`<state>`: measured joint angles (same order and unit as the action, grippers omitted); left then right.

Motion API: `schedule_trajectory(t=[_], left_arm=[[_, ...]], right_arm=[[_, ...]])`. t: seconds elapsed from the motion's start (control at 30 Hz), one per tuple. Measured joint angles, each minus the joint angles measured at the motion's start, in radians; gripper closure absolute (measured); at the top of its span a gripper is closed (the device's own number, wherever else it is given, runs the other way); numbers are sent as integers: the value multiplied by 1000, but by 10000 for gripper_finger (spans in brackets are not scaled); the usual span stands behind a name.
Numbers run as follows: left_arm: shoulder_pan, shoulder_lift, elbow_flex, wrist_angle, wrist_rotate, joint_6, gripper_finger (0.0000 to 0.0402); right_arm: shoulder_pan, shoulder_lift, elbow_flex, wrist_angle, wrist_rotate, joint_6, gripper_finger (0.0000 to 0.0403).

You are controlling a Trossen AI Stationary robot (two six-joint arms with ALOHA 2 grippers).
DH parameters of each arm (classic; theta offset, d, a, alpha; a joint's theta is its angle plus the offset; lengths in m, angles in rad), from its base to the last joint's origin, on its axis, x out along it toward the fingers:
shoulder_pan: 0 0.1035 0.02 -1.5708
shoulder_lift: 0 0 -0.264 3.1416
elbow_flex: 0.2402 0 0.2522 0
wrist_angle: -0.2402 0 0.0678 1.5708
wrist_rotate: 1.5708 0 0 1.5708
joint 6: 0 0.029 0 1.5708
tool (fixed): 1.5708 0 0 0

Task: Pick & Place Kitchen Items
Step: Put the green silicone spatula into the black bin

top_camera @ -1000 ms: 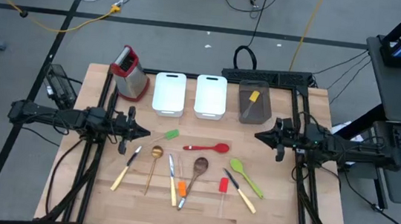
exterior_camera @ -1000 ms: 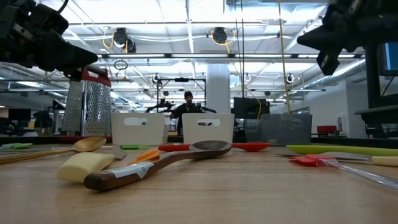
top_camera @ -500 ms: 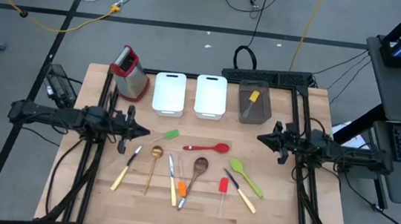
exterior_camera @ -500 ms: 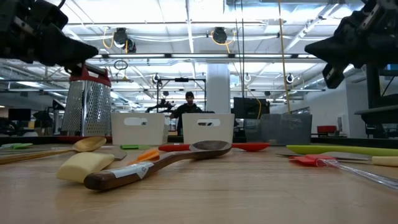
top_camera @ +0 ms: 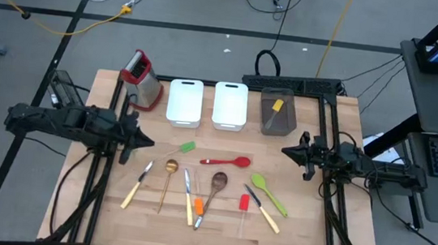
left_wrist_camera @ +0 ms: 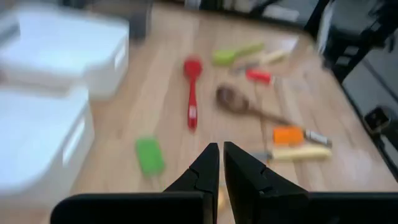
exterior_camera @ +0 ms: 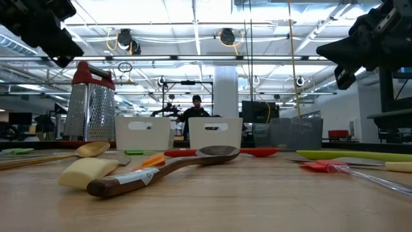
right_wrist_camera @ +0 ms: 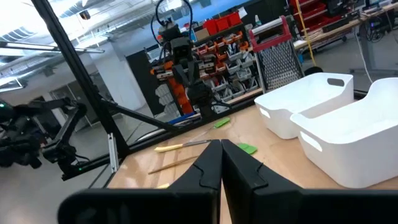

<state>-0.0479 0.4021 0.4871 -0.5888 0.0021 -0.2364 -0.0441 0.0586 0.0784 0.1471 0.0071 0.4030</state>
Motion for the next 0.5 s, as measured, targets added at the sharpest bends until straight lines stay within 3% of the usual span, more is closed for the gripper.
schedule_trajectory(t=[0.23, 0.4, 0.5], left_arm=[[0, 173, 127, -231, 24, -325, 376], [1, 235, 129, -163, 26, -539, 376], [1, 257, 130, -91, 24, -561, 376]], right_arm=[[0, 0, 0, 3, 0, 10, 403], [0, 0, -1, 3, -3, 22, 403], [0, 0, -1, 3, -3, 22, 403]])
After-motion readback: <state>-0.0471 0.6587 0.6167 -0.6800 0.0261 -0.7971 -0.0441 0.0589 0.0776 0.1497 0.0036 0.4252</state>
